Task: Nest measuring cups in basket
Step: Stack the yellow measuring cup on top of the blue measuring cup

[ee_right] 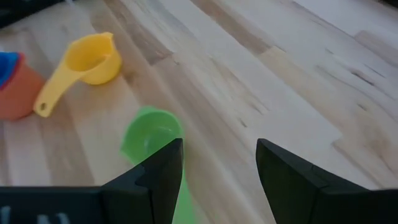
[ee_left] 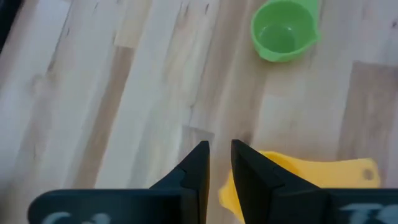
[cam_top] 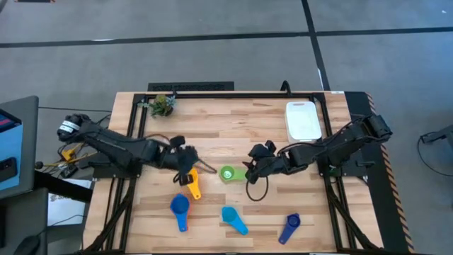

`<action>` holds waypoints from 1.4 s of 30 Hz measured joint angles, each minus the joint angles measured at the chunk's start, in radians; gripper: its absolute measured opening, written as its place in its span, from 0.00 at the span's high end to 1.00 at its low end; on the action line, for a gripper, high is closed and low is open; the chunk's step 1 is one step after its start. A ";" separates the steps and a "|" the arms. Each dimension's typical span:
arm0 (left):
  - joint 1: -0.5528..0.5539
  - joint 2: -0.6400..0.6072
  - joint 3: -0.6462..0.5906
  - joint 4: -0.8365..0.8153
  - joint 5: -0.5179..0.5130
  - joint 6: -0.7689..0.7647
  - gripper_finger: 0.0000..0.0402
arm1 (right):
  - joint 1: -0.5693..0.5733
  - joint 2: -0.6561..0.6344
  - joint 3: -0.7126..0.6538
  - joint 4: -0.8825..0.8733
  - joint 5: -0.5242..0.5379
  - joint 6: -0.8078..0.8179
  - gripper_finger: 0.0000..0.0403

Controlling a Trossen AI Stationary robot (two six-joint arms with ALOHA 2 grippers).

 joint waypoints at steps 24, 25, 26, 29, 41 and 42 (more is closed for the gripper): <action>0.180 0.000 -0.306 0.335 0.353 0.345 0.85 | -0.032 0.000 0.000 -0.055 -0.003 0.018 0.44; 0.183 0.000 -0.312 0.344 0.352 0.346 0.85 | -0.029 0.000 0.000 -0.055 -0.002 0.028 0.44; 0.186 0.000 -0.318 0.349 0.351 0.346 0.85 | -0.027 0.000 0.000 -0.055 -0.002 0.034 0.44; 0.194 0.000 -0.345 0.380 0.348 0.361 0.85 | -0.026 0.000 0.000 -0.054 -0.003 0.035 0.44; 0.194 0.001 -0.375 0.408 0.321 0.399 0.90 | -0.027 0.000 -0.001 -0.055 -0.024 0.061 0.44; 0.194 0.000 -0.375 0.407 0.312 0.395 0.92 | -0.027 0.000 -0.001 -0.055 -0.024 0.061 0.44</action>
